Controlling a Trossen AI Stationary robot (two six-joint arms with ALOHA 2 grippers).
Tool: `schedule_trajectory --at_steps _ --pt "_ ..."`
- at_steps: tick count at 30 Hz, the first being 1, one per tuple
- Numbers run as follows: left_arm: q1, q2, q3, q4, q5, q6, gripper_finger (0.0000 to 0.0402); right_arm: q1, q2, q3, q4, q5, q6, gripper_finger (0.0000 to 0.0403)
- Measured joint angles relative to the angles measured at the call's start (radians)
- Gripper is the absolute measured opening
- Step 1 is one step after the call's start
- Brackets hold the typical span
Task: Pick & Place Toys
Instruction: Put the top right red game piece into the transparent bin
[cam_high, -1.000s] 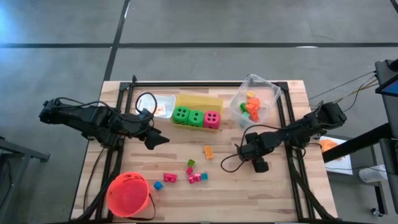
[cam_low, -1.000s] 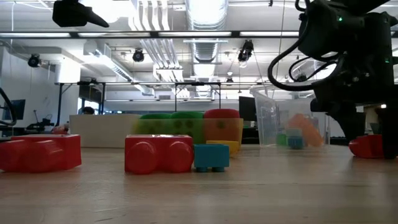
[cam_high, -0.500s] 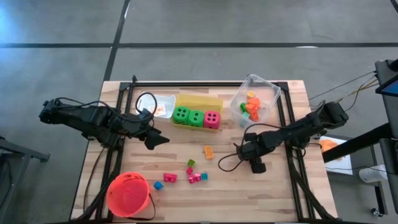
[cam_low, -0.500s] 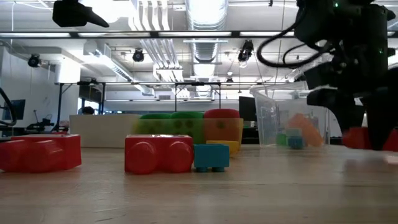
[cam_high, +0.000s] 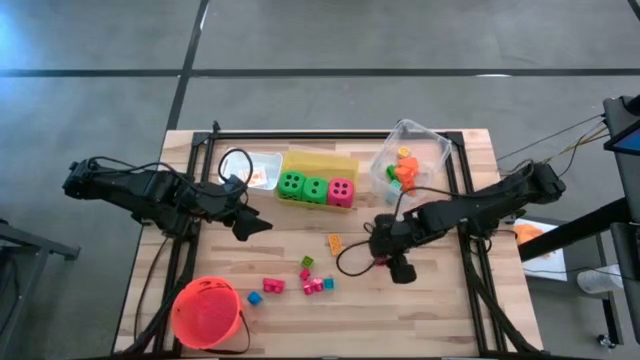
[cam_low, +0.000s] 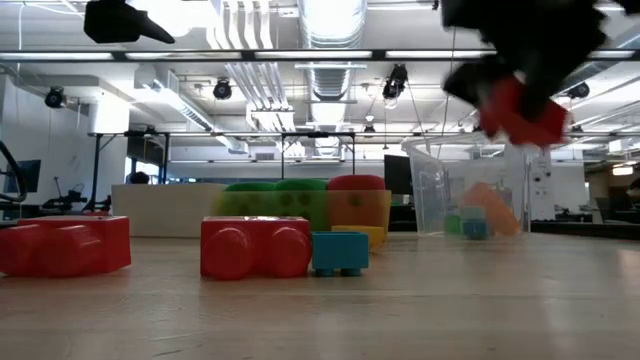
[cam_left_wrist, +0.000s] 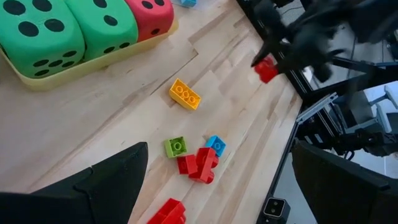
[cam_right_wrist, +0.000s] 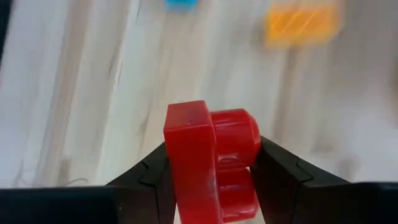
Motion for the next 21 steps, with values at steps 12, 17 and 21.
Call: schedule_trajectory --at_steps 12,17,21 --pt "0.002 0.111 0.002 0.022 0.138 0.02 0.0383 -0.239 -0.124 0.255 -0.041 0.15 -0.08 0.0153" --pt "0.003 0.142 0.004 0.018 0.17 0.026 0.0383 -0.397 -0.21 0.258 -0.06 0.161 -0.055 0.0153" --pt "0.005 0.149 0.003 0.026 0.177 0.021 0.0383 -0.539 -0.256 0.235 -0.116 0.161 -0.022 0.0153"
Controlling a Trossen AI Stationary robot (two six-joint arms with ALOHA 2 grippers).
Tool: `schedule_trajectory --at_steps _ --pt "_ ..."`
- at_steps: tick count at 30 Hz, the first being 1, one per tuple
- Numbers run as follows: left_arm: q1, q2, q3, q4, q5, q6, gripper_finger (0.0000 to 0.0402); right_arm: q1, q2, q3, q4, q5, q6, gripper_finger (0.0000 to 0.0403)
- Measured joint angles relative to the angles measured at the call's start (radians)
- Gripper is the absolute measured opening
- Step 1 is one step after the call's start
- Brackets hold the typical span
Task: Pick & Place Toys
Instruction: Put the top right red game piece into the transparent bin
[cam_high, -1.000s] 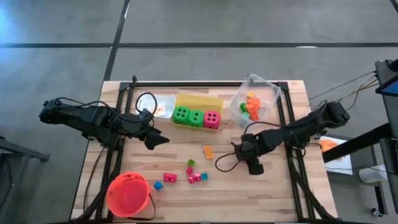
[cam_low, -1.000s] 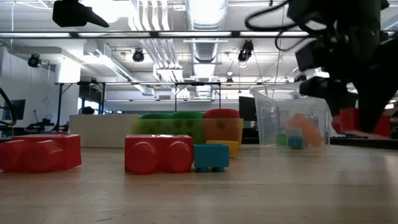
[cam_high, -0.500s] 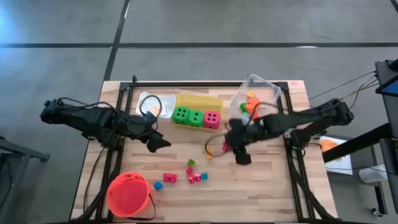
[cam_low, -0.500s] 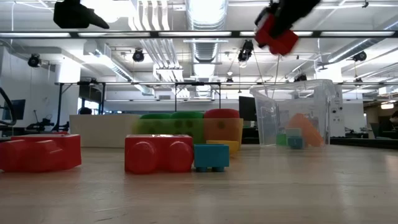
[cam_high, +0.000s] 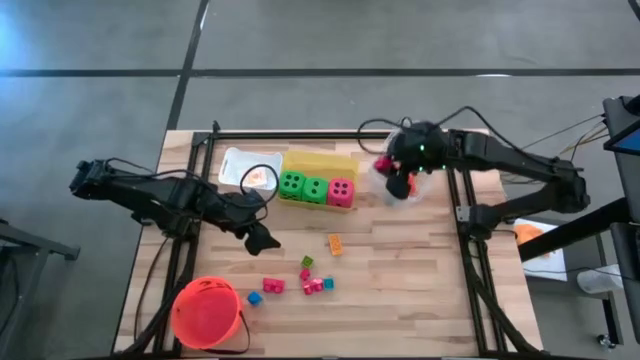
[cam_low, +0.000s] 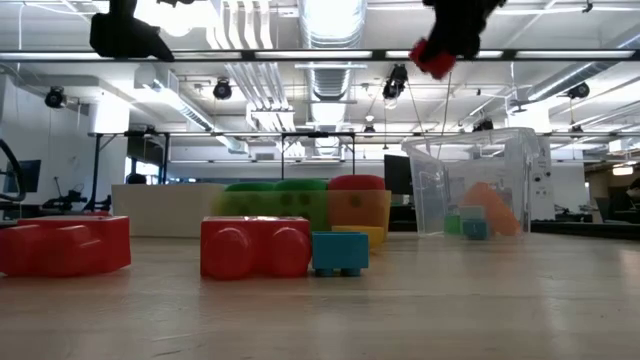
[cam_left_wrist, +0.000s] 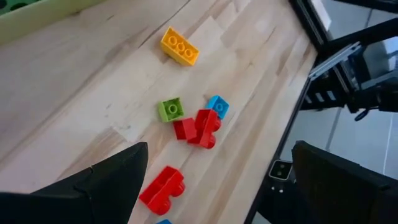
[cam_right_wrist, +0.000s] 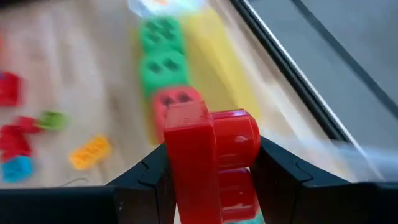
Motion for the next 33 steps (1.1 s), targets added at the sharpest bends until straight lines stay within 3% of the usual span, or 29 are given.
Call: schedule_trajectory --at_steps 10,19,33 --pt "0.026 0.006 -0.001 0.0 0.001 0.007 0.0383 -0.268 0.068 -0.068 -0.111 -0.084 0.09 0.0153" --pt "0.031 0.006 -0.001 -0.007 0.008 0.01 0.0383 -0.411 0.202 -0.167 -0.114 -0.083 -0.025 0.0153" --pt "0.031 0.006 -0.001 -0.008 0.008 0.009 0.0383 -0.466 0.396 -0.086 -0.092 -0.028 -0.083 0.0153"
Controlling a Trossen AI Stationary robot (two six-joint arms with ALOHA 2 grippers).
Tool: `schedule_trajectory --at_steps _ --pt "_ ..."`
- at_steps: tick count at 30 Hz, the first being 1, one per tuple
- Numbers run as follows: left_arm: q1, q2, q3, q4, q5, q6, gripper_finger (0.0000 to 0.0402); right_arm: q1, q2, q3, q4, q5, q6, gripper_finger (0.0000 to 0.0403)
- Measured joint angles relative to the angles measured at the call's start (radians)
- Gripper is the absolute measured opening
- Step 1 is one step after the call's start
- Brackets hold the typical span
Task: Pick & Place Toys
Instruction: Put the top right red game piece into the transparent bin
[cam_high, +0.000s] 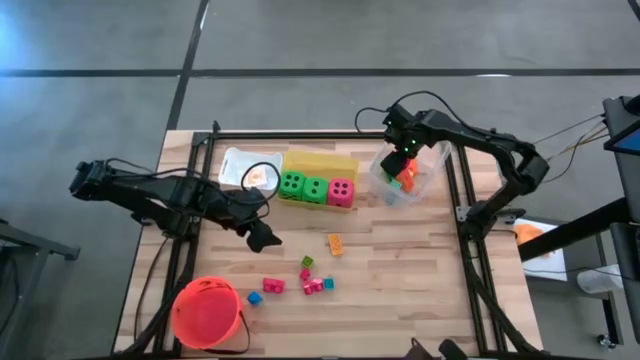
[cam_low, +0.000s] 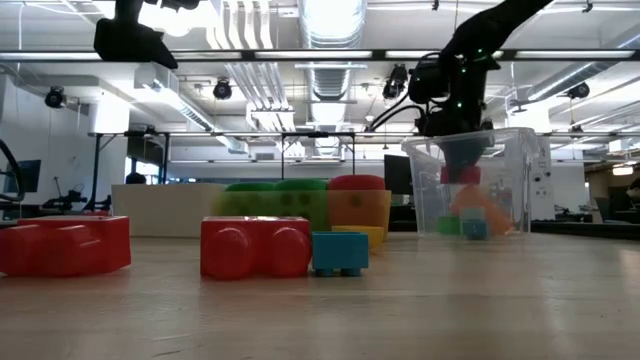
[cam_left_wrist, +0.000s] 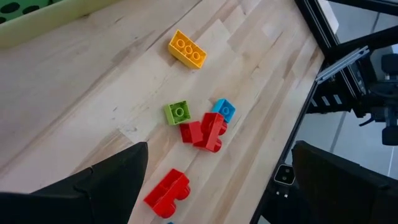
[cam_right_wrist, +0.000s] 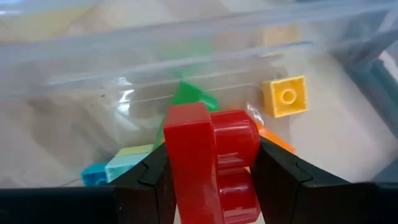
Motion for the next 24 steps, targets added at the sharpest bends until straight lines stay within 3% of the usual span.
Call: schedule_trajectory --at_steps 11,15,24 --pt "0.0 0.0 0.0 0.0 0.0 -0.003 0.0383 -0.021 -0.028 0.005 -0.021 0.003 -0.027 0.0153" --pt "0.0 0.0 0.0 0.0 0.0 -0.003 0.0383 -0.045 -0.055 0.014 -0.019 0.053 -0.04 0.0153" --pt "0.0 0.0 0.0 0.0 0.0 -0.011 0.0383 -0.055 -0.007 -0.012 -0.02 0.04 -0.034 0.0153"
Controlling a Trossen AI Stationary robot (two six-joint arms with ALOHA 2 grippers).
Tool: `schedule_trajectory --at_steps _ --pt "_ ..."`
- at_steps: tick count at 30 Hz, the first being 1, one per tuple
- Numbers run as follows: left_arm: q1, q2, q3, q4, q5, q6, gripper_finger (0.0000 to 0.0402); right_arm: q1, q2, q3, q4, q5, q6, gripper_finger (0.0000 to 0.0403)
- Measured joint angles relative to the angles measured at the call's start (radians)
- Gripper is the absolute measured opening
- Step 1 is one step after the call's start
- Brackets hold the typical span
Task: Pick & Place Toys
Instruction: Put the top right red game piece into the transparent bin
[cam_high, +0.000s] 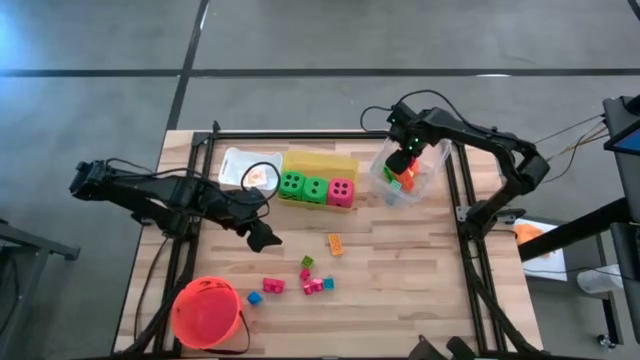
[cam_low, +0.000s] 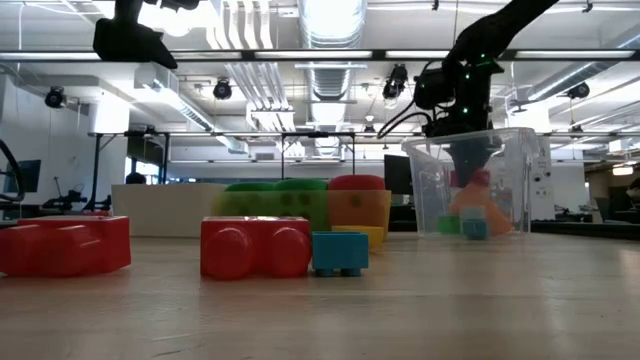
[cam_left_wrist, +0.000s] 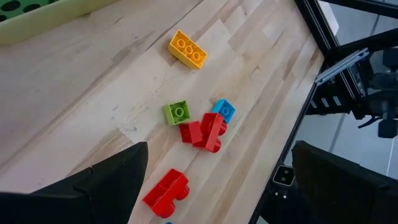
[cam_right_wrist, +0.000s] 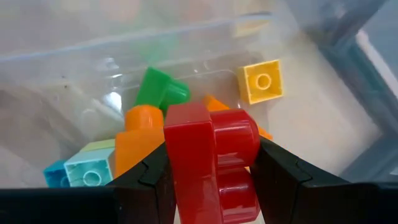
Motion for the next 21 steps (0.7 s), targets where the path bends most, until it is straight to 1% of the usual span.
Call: schedule_trajectory --at_steps 11,21 --pt "0.0 0.0 0.0 0.0 0.0 -0.019 0.0383 0.006 0.059 -0.066 0.031 0.0 -0.007 0.0153" --pt "0.0 0.0 0.0 0.0 0.0 -0.019 0.0383 0.006 0.063 -0.123 0.061 0.0 -0.016 0.0153"
